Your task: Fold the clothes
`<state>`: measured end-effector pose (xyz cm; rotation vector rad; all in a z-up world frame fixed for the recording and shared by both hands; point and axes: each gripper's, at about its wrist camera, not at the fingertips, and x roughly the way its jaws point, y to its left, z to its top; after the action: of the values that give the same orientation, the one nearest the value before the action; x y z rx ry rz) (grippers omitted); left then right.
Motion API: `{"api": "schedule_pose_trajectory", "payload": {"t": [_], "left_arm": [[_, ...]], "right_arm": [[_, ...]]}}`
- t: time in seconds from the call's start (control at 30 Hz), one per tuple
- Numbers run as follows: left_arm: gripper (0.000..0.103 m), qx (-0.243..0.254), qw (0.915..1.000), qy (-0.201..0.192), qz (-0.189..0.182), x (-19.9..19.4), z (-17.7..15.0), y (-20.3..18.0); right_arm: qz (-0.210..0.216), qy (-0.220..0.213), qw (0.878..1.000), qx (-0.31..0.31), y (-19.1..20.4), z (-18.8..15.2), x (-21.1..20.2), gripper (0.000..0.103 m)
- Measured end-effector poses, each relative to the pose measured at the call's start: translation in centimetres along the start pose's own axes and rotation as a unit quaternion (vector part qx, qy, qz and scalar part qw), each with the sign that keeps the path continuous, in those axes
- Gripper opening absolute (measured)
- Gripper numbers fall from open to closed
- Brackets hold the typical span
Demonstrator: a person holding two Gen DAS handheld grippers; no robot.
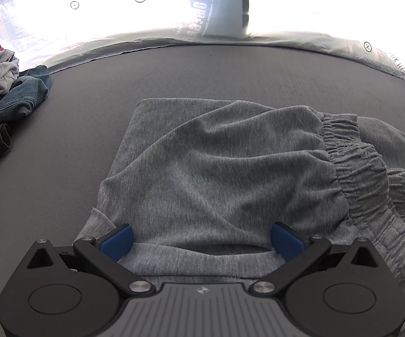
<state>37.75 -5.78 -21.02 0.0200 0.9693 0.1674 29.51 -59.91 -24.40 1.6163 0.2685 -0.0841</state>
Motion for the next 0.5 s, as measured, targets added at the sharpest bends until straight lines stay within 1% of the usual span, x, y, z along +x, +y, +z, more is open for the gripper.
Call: {"api": "schedule_pose_trajectory", "payload": {"t": [0.1, 0.17, 0.27, 0.33, 0.4, 0.47, 0.5], "left_arm": [[0.103, 0.009, 0.9998, 0.013, -0.009, 0.3, 0.5, 0.1], [0.103, 0.015, 0.9996, 0.02, -0.015, 0.4, 0.7, 0.2], [0.103, 0.021, 0.9992, 0.024, -0.022, 0.6, 0.9, 0.4], [0.103, 0.026, 0.9991, 0.022, -0.027, 0.6, 0.9, 0.5], [0.103, 0.031, 0.9988, 0.019, -0.031, 0.6, 0.8, 0.5], [0.103, 0.036, 0.9985, 0.018, -0.037, 0.6, 0.7, 0.6], [0.103, 0.038, 0.9983, 0.017, -0.039, 0.6, 0.7, 0.7]], "right_arm": [[0.006, 0.052, 0.998, -0.018, 1.0, -3.1, 2.3, 0.005], [0.008, 0.092, 0.995, -0.028, 1.5, -5.5, 3.9, 0.005], [0.005, 0.159, 0.985, -0.061, 2.4, -9.7, 6.1, 0.005], [-0.008, 0.213, 0.973, -0.093, 2.6, -13.0, 7.4, 0.005], [-0.029, 0.267, 0.955, -0.127, 2.3, -16.3, 8.6, 0.005], [-0.075, 0.309, 0.935, -0.157, 1.3, -19.4, 9.4, 0.006], [-0.104, 0.319, 0.926, -0.171, 0.7, -20.6, 9.6, 0.009]]}}
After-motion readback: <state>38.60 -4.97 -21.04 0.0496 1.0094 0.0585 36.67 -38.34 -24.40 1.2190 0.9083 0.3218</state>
